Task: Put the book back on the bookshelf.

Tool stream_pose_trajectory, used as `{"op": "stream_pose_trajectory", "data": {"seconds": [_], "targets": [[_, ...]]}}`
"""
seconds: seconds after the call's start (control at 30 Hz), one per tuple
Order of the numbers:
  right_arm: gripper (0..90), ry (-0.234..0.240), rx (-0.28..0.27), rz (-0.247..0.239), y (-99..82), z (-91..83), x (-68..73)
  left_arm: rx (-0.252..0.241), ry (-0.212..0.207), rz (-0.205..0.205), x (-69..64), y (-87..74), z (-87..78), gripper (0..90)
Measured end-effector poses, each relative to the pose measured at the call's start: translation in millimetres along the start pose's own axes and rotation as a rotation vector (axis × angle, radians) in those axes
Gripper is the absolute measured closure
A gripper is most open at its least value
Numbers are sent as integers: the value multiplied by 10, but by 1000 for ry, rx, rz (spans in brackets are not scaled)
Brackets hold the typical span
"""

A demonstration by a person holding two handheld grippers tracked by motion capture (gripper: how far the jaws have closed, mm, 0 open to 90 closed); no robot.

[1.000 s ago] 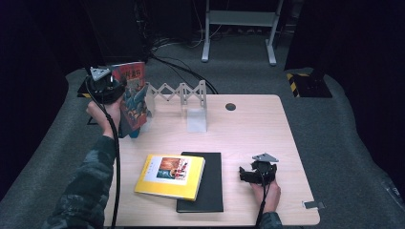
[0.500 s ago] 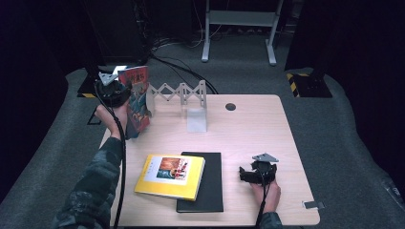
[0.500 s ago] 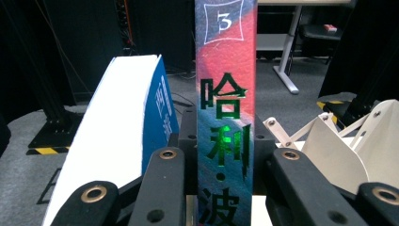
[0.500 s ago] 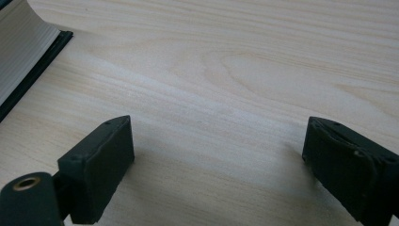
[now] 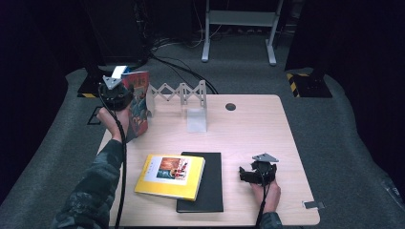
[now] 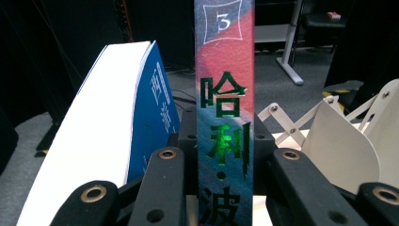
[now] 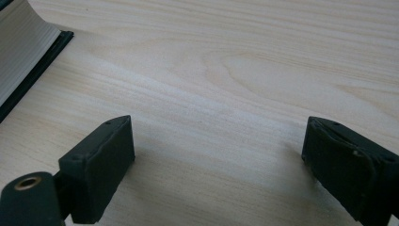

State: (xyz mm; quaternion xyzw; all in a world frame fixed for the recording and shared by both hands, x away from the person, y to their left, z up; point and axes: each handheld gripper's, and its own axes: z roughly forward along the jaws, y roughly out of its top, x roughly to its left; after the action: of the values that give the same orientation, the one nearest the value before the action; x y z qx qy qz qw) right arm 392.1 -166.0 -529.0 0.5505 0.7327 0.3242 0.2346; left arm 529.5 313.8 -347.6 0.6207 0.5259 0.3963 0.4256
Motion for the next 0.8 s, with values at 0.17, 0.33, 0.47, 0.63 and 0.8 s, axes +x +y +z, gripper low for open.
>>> {"op": "stream_pose_trajectory", "data": {"seconds": [0.17, 0.33, 0.47, 0.63, 0.8], "targets": [[91, 2, -2, 8, 2, 2, 6, -18, 10, -4, -29, -17, -2, 740], [92, 1, 0, -1, 0, 0, 0, -8, 2, -5, -70, -40, 34, 741], [93, 1, 0, -3, -1, -1, -1, -10, 2, 10, -76, -52, 23, 740], [93, 1, 0, -2, -1, -1, 0, -6, -19, -6, -64, -77, -23, 739], [94, 2, 1, -4, -1, -1, -1, 11, -54, -3, -24, -97, -114, 735]]}}
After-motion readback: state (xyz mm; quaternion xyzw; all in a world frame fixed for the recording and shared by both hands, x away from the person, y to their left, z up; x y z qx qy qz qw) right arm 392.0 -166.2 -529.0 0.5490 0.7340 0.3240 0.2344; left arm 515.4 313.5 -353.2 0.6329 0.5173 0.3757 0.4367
